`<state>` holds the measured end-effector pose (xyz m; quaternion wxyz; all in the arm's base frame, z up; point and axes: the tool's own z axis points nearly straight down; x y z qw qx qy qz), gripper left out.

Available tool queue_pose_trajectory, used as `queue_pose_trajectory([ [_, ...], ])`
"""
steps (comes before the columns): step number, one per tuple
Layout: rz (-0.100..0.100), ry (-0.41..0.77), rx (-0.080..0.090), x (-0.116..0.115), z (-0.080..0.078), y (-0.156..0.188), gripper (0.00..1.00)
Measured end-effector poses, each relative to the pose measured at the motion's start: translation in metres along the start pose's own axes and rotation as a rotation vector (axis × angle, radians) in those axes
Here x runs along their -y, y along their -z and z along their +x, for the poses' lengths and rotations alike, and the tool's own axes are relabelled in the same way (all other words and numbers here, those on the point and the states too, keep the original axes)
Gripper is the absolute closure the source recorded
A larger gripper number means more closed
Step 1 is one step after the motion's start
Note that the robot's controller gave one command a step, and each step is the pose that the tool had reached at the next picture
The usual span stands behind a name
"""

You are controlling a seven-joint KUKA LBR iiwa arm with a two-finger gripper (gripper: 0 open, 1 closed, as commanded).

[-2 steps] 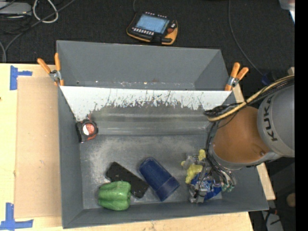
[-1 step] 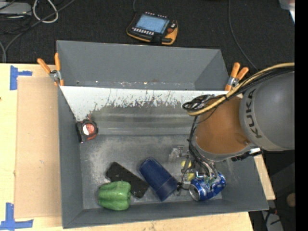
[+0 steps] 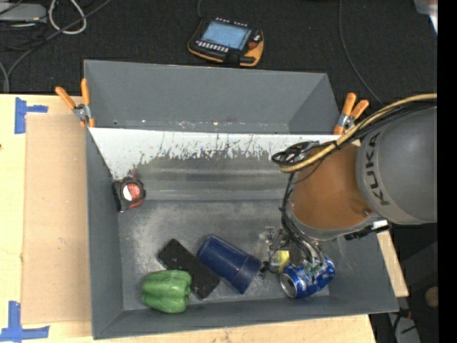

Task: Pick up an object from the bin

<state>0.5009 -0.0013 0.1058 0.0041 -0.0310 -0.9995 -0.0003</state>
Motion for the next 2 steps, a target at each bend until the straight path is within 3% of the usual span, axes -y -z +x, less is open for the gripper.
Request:
queue_pose_trajectory([
  [2, -0.001, -0.010, 0.000, 0.0021, -0.0020, 0.0024, 1.00],
])
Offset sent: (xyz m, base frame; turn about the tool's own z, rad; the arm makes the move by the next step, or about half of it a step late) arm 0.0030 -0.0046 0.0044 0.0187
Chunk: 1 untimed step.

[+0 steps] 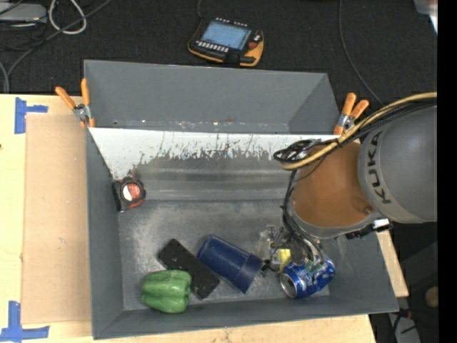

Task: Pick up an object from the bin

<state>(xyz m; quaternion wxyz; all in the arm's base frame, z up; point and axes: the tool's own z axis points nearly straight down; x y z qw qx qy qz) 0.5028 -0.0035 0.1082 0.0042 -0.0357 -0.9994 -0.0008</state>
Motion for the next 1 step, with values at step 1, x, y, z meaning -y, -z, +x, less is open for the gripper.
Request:
queue_pose_trajectory([
  [1, 0.000, 0.011, -0.003, -0.0280, -0.0162, 0.1000, 1.00],
])
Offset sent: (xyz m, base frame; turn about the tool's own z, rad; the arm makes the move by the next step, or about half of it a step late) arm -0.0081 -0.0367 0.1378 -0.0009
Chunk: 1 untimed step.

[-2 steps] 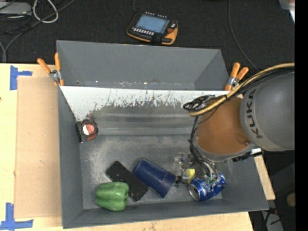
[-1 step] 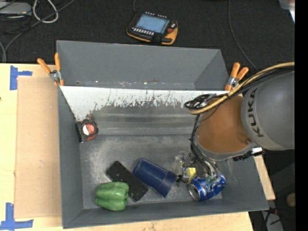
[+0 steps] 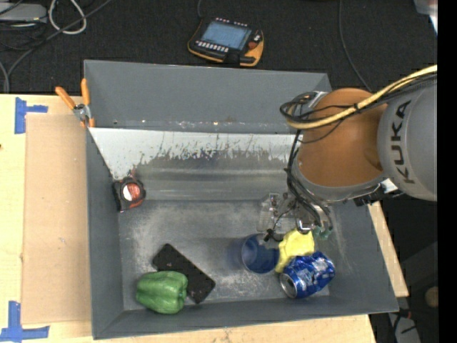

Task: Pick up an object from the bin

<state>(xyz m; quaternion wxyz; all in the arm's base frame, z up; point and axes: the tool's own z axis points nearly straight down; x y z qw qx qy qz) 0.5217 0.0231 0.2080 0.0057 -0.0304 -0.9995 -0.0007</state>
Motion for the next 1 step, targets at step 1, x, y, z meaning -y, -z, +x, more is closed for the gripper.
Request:
queue_pose_trajectory([
  [1, 0.003, -0.013, -0.008, 0.0668, 0.0234, 0.0377, 0.00],
])
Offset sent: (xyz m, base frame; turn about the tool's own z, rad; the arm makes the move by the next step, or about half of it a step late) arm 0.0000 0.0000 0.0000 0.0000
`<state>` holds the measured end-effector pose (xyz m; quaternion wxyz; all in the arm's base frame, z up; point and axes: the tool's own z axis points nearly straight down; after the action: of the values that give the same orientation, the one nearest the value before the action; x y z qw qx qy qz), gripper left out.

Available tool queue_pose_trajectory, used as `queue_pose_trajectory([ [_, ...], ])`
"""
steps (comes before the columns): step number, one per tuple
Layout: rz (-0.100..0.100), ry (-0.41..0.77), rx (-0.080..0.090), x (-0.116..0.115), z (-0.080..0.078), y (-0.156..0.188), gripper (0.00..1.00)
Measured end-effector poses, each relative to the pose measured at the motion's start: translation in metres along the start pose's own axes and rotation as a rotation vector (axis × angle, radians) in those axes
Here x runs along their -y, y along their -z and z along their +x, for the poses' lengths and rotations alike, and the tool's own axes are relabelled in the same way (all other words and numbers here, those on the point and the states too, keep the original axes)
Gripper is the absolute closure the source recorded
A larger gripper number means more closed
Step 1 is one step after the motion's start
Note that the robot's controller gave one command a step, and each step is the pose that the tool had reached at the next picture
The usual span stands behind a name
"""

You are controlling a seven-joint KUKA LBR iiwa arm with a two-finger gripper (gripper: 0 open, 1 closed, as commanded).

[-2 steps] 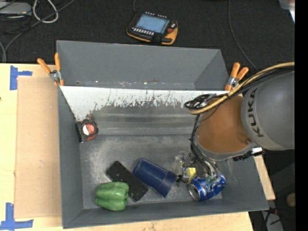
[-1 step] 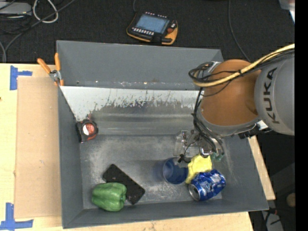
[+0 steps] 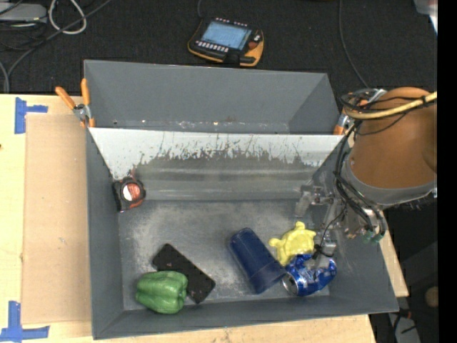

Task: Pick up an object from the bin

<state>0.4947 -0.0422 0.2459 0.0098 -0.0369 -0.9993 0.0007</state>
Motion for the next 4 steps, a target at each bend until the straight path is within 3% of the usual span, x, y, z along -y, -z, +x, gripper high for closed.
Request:
queue_pose_trajectory([
  [1, -0.002, 0.004, -0.001, -0.002, 0.000, -0.001, 0.00],
  [2, -0.003, 0.007, -0.009, -0.031, -0.025, -0.077, 0.00],
  [3, 0.000, 0.036, 0.005, -0.015, -0.030, -0.103, 0.00],
  [4, -0.003, 0.177, 0.005, 0.039, -0.064, -0.162, 0.00],
])
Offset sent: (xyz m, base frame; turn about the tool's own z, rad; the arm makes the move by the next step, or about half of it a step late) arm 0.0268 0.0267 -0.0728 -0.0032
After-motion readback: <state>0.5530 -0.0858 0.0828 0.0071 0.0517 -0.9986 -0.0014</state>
